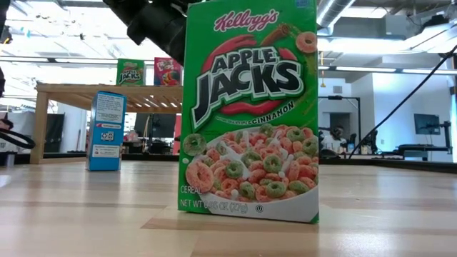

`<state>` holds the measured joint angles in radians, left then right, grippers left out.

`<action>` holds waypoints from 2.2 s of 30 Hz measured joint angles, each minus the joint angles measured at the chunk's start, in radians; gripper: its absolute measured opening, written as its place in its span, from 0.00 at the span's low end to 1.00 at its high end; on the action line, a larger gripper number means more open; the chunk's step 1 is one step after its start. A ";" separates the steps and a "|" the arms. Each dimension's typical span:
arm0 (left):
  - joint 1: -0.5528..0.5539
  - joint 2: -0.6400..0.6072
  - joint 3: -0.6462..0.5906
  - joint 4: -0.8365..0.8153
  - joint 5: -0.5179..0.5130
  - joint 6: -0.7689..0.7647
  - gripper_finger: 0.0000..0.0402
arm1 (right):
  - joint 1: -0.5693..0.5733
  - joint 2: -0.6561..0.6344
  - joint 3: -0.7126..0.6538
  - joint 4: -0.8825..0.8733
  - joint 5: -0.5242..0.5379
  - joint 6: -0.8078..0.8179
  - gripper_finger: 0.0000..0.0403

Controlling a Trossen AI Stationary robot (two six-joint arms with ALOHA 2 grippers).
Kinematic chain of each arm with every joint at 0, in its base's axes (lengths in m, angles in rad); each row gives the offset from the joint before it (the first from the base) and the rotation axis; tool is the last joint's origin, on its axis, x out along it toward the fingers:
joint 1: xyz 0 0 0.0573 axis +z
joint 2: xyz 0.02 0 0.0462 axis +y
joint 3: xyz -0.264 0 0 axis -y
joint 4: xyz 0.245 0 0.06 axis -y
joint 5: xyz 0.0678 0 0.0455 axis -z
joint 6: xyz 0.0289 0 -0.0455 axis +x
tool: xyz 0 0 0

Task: Stack cereal on shelf
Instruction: Put the top red cereal box on the shelf aligned with the other red cereal box

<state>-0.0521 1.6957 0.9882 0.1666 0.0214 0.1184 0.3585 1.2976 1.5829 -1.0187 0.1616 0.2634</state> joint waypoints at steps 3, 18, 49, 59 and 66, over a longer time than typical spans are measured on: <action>0.000 0.002 0.000 0.009 0.000 -0.001 0.81 | 0.000 0.000 0.000 0.001 -0.001 0.000 0.72; 0.000 0.008 0.000 0.003 0.028 -0.014 0.67 | 0.000 0.000 0.000 0.002 -0.003 0.000 0.72; 0.002 -0.164 0.000 -0.134 0.071 -0.024 0.45 | 0.000 0.000 0.000 -0.001 -0.003 0.000 0.72; 0.033 -0.491 0.000 -0.383 -0.012 -0.008 0.45 | 0.000 0.000 0.000 -0.001 -0.003 0.000 0.72; 0.080 -0.722 0.000 -0.476 -0.135 0.056 0.45 | 0.000 0.000 0.000 0.000 -0.003 0.000 0.72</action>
<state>0.0282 0.9733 0.9878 -0.3089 -0.1134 0.1747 0.3585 1.2980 1.5833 -1.0190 0.1581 0.2634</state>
